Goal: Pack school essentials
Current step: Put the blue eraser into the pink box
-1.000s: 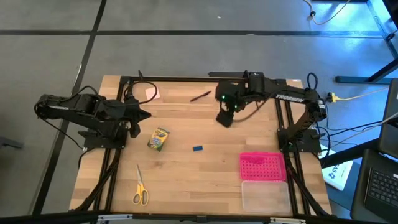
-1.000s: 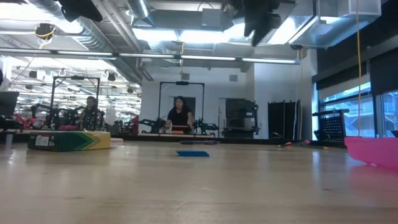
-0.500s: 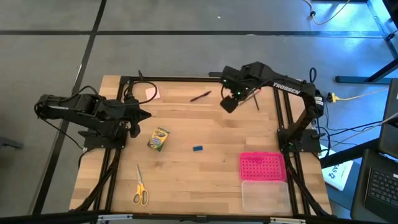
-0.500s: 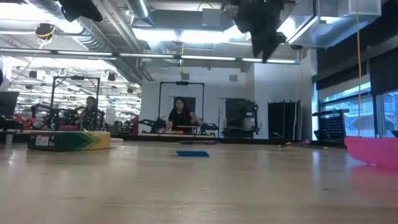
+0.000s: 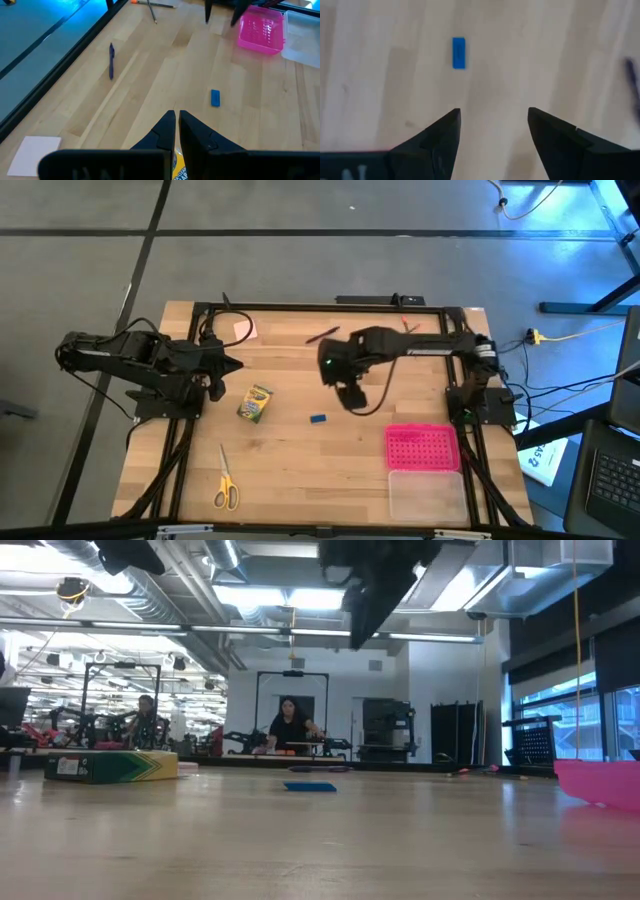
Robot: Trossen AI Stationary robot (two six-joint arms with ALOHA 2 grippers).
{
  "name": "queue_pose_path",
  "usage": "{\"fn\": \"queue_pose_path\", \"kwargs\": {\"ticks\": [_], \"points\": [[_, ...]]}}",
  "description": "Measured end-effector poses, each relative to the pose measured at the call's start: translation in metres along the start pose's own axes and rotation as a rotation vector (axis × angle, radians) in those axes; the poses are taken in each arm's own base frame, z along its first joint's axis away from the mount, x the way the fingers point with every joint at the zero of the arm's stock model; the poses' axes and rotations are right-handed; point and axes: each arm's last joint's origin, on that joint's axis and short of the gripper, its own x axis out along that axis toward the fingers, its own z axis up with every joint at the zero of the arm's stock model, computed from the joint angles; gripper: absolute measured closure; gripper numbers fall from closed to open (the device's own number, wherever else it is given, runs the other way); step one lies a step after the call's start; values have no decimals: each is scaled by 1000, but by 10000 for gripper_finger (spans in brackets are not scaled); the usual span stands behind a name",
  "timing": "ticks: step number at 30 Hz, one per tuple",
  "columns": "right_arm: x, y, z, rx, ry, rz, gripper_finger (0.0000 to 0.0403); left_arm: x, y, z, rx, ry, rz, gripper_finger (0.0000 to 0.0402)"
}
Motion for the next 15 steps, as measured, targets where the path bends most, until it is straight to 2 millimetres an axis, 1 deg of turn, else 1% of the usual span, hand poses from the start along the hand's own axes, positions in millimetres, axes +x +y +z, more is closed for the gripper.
{"fn": "queue_pose_path", "kwargs": {"ticks": [4, 9, 15], "points": [[35, 2, 9, -11, 23, 56, 169, 0, 0, 0, 0, 0, 0, 383], [69, 7, 17, -29, 49, 72, 175, 0, 0, 0, 0, 0, 0, 383], [100, 7, 20, -38, 69, 70, 185, 0, 0, 0, 1, 0, 0, 383]]}}
